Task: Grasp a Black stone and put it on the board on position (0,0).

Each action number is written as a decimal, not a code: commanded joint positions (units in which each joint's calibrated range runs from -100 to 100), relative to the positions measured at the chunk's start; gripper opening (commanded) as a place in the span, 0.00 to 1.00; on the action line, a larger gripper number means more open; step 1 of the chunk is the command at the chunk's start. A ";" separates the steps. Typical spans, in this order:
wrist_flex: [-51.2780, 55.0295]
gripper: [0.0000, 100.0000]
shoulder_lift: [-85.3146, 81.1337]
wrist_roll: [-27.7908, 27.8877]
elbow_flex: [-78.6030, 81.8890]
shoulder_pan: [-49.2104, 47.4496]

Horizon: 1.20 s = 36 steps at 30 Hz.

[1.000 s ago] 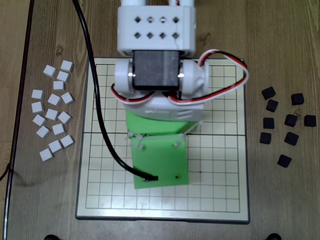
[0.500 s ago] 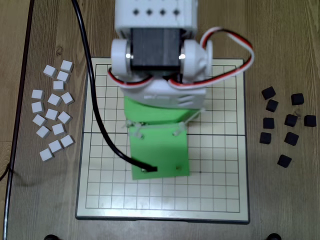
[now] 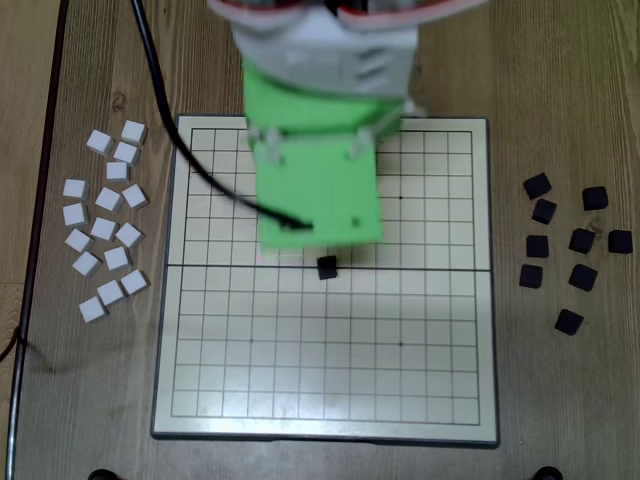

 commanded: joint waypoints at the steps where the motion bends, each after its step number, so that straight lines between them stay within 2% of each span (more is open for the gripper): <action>1: -0.78 0.06 -14.10 -0.44 7.22 0.68; 17: -5.49 0.06 -53.19 -1.61 48.96 0.13; 36: -3.59 0.06 -75.23 -0.54 73.40 -0.23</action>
